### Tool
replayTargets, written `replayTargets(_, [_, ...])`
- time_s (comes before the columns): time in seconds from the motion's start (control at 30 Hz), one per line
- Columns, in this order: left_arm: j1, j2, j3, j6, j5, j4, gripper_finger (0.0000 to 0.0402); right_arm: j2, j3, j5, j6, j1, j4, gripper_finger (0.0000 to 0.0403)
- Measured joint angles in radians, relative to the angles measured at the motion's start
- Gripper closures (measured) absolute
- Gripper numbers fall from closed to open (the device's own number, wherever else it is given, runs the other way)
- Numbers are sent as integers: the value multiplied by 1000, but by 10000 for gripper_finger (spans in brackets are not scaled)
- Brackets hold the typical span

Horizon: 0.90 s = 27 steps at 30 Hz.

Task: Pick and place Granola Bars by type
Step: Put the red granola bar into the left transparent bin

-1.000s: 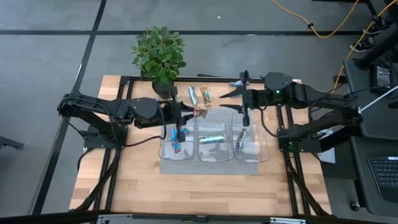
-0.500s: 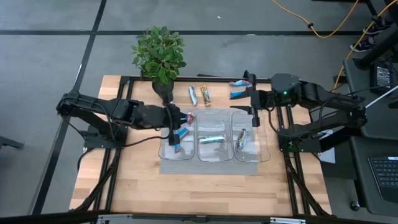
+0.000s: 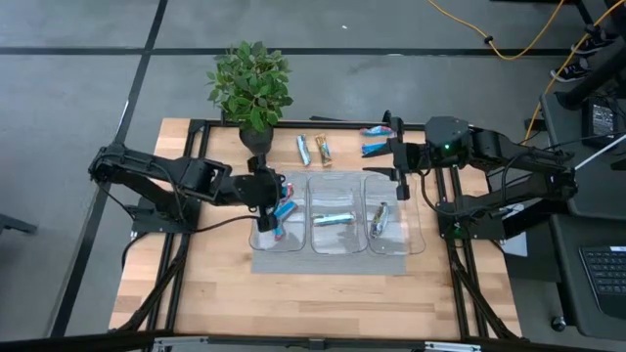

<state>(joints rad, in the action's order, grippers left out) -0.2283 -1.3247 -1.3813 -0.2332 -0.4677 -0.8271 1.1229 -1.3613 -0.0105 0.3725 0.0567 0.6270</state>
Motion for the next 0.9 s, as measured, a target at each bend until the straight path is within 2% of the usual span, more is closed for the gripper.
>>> replayTargets(0.3, [21,0,165,-95,97,69,380,0,0,3,2,0,0,274])
replayTargets(0.6, [43,-1,358,-116,232,365,381,0,0,4,-1,0,0,274])
replayTargets(0.9, [48,-1,504,-214,271,492,381,0,0,4,-1,0,0,274])
